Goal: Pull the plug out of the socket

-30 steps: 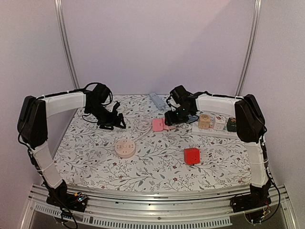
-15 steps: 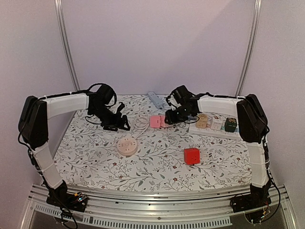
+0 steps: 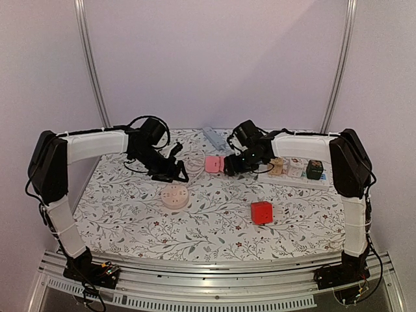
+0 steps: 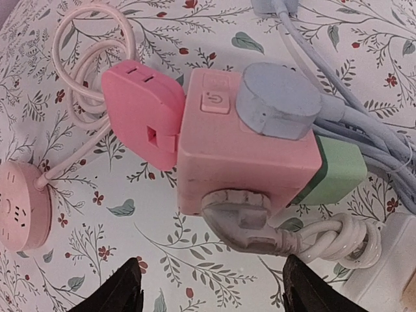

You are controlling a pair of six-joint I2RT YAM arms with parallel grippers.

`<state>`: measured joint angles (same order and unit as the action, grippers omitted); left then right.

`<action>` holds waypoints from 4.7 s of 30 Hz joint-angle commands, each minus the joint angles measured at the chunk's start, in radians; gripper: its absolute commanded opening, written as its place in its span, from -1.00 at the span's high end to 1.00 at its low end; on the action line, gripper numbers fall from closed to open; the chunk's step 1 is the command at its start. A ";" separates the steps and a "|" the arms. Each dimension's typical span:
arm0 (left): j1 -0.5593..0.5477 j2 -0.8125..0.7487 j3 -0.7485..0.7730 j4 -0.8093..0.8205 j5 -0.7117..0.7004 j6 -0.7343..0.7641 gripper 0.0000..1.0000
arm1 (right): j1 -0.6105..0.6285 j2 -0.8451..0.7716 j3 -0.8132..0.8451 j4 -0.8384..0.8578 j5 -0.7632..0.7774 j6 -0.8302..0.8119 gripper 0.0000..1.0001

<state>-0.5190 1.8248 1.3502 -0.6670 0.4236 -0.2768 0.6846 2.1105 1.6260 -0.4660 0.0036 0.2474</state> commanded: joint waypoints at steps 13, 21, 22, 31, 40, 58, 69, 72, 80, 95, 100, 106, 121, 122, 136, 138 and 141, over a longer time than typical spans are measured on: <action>-0.007 0.004 -0.005 0.005 -0.002 0.015 -0.60 | -0.018 0.110 0.177 -0.029 0.059 0.043 -0.72; -0.007 0.006 -0.005 0.005 0.003 0.013 -0.60 | -0.021 0.158 0.220 -0.032 0.078 0.038 -0.70; -0.006 0.005 -0.005 0.005 0.002 0.012 -0.60 | -0.023 0.166 0.226 -0.032 0.078 0.036 -0.69; -0.007 0.004 -0.005 0.005 0.003 0.010 -0.60 | -0.036 0.188 0.258 -0.033 0.101 0.023 -0.54; -0.007 0.010 -0.005 0.005 0.010 0.009 -0.60 | -0.036 0.221 0.280 -0.037 0.054 0.021 -0.46; -0.007 0.000 -0.011 0.019 0.024 0.007 -0.60 | -0.027 0.160 0.204 -0.011 -0.046 0.009 0.18; -0.049 -0.020 -0.034 0.086 0.155 0.010 -0.54 | 0.080 -0.081 -0.147 0.085 -0.131 0.046 0.18; -0.089 -0.018 -0.036 0.093 0.163 0.024 -0.50 | 0.127 -0.125 -0.204 0.092 -0.132 0.075 0.19; -0.113 0.027 -0.039 0.108 0.190 0.004 -0.29 | 0.177 -0.229 -0.313 0.142 -0.143 0.148 0.20; -0.139 0.086 -0.031 0.100 0.182 -0.008 -0.11 | 0.178 -0.257 -0.318 0.170 -0.159 0.159 0.19; -0.147 0.096 -0.027 0.099 0.182 -0.010 -0.10 | 0.178 -0.255 -0.318 0.180 -0.165 0.166 0.20; -0.156 0.105 -0.023 0.101 0.193 -0.013 -0.10 | 0.179 -0.254 -0.316 0.186 -0.169 0.173 0.20; -0.176 0.057 -0.035 0.132 0.257 0.018 -0.08 | 0.178 -0.233 -0.326 0.200 -0.117 0.192 0.20; -0.176 0.059 -0.036 0.132 0.254 0.016 -0.08 | 0.178 -0.233 -0.327 0.202 -0.119 0.194 0.21; -0.181 0.121 -0.029 0.137 0.246 -0.024 0.05 | 0.180 -0.229 -0.322 0.229 -0.157 0.214 0.21; -0.181 0.130 -0.029 0.136 0.242 -0.027 0.08 | 0.185 -0.227 -0.320 0.230 -0.155 0.214 0.21; -0.180 0.146 -0.028 0.134 0.238 -0.034 0.09 | 0.191 -0.227 -0.315 0.231 -0.152 0.213 0.21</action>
<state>-0.6838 1.9320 1.3251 -0.5392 0.6659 -0.3000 0.8619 1.9030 1.2999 -0.3126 -0.1104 0.4309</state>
